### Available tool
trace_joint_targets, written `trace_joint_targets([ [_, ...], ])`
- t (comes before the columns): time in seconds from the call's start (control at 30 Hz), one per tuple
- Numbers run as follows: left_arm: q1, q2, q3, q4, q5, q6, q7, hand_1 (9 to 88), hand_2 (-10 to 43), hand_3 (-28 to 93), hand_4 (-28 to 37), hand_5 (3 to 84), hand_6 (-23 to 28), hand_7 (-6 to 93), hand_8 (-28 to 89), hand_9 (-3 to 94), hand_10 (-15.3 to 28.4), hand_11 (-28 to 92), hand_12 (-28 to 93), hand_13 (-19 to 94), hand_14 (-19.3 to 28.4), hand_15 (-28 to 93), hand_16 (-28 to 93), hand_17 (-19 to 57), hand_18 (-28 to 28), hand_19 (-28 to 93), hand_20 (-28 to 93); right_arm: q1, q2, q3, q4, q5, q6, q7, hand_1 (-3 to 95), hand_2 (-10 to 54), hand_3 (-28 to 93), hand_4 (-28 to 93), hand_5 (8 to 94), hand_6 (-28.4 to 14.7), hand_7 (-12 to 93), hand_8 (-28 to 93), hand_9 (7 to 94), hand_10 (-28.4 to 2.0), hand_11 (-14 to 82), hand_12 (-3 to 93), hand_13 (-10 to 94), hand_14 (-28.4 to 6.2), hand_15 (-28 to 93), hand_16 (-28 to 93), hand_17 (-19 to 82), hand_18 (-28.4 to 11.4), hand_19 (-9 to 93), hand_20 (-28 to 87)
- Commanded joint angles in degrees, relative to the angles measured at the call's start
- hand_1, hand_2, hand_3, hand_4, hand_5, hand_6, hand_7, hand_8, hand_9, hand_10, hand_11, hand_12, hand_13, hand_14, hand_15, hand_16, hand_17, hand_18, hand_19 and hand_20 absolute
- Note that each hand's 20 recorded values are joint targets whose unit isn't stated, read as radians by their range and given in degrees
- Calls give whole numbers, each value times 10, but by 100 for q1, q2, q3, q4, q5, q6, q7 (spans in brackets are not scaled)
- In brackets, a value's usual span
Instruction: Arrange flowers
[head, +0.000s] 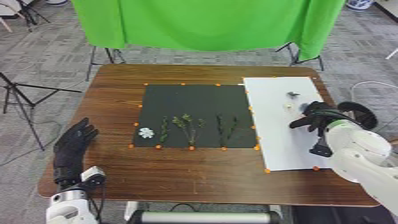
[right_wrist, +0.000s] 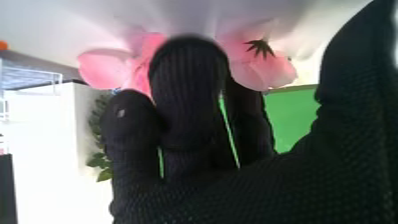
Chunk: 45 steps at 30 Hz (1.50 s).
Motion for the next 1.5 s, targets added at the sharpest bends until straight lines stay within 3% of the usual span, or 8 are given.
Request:
trace_joint_targets([
  [0.03,76,-108,73,10,-5,-73,-53,282,-95,707,-207,479,-10,196,-81,422,118,252,169,378,159,226,14,88,134,103,167,14,16,-465,142,-397,1336,-183,538,-94,598,-193,644,10,178,-20,788,-138,135,180,907,-44,559,271,635,-135,932,427],
  [0.13,73,-110,67,8,-1,-79,-47,282,-95,706,-206,478,-9,195,-81,422,118,252,169,378,160,226,14,88,134,103,167,131,48,-544,93,-546,1844,-311,613,-86,562,-188,737,2,202,37,858,-122,92,255,930,-33,564,279,659,-128,932,457],
  [0.27,111,-82,83,-16,-25,-47,-11,281,-95,707,-206,480,-8,193,-80,422,118,252,168,378,159,226,13,88,133,103,167,606,100,-663,-123,-546,2245,-548,627,-92,578,-199,765,-1,210,47,882,-119,86,280,936,-26,575,285,668,-124,932,483],
  [0.47,135,-8,78,-32,-45,-6,9,280,-95,708,-204,479,-7,192,-79,422,118,252,168,378,160,226,13,88,133,103,167,2629,-38,-1880,-365,-337,2341,-1131,637,-95,588,-212,775,0,214,47,895,-120,78,295,936,-24,584,290,669,-123,932,507],
  [0.77,69,26,130,-29,-43,10,16,281,-95,706,-199,478,-5,189,-78,420,119,253,168,378,159,228,13,87,134,105,167,5628,-1700,-4593,265,223,2007,-2316,648,-95,580,-209,781,3,222,51,905,-117,54,318,929,-22,593,294,666,-121,932,521],
  [0.97,-23,26,183,2,-41,-14,41,284,-95,699,-196,481,1,183,-77,420,120,254,167,378,161,233,12,86,134,108,167,5815,-2877,-5176,1019,241,1550,-2780,652,-95,577,-213,776,6,232,52,898,-113,45,323,922,-24,605,294,662,-122,932,532],
  [1.13,94,-5,68,-58,-22,-50,4,288,-94,673,-178,487,11,163,-66,420,123,257,165,374,166,246,7,85,134,112,166,5778,-3657,-5388,1655,54,1249,-2807,657,-95,573,-212,767,8,247,42,871,-118,41,314,910,-24,620,290,654,-123,932,554],
  [1.5,-51,-11,63,7,102,-295,-91,288,-77,639,-154,496,39,107,-45,414,143,249,166,360,183,278,-1,75,137,128,164,5458,-4336,-5446,2350,-225,279,-2668,680,-95,524,-187,749,10,265,27,841,-105,39,306,897,-22,638,284,649,-119,932,572],
])
